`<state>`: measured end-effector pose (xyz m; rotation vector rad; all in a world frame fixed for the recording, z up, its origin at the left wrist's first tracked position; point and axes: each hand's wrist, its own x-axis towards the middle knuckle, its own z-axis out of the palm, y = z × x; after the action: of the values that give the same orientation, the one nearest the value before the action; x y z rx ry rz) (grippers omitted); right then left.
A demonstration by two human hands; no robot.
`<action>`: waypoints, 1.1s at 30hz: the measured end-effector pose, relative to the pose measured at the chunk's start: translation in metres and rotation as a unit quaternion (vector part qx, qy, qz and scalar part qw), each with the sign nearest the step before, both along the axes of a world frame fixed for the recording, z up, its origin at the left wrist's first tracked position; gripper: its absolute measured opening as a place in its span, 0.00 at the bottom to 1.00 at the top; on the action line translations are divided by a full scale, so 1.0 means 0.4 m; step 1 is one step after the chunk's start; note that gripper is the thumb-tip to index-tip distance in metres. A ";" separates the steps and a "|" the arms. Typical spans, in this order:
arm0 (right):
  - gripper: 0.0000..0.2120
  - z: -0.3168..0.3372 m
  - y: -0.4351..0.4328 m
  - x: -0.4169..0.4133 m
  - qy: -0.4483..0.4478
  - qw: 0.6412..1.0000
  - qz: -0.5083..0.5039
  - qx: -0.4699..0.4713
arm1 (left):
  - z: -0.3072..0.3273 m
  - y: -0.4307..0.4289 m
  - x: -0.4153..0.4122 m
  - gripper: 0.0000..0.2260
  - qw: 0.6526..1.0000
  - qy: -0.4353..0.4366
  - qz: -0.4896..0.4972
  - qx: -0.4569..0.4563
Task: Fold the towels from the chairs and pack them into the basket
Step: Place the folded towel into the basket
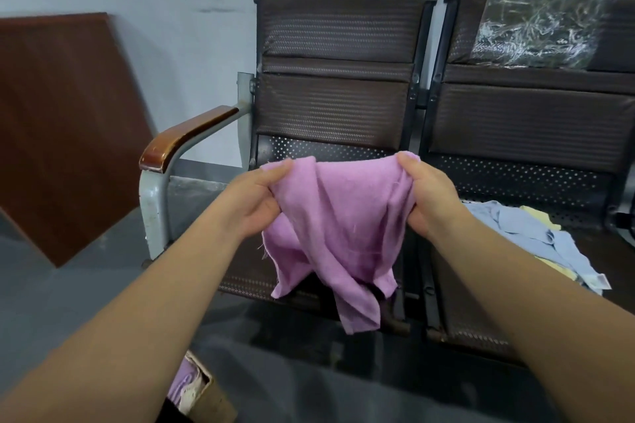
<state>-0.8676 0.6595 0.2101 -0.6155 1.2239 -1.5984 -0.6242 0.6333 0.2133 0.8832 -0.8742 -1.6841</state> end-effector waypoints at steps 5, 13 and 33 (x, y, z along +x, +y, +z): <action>0.08 0.050 0.000 -0.056 0.053 0.998 -0.043 -0.016 | 0.055 -0.008 0.019 0.08 0.977 -0.173 0.099 -0.079; 0.04 0.237 0.004 -0.138 0.123 0.991 -0.028 -0.036 | 0.285 -0.058 0.077 0.07 0.942 -0.236 0.211 -0.114; 0.11 0.290 0.006 -0.178 0.155 0.988 0.010 -0.012 | 0.287 -0.008 0.172 0.07 0.962 -0.145 0.204 -0.105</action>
<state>-0.9388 0.6617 0.3262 -0.9152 1.4195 -1.5408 -0.5552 0.6300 0.3280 1.0948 -0.9674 -1.1026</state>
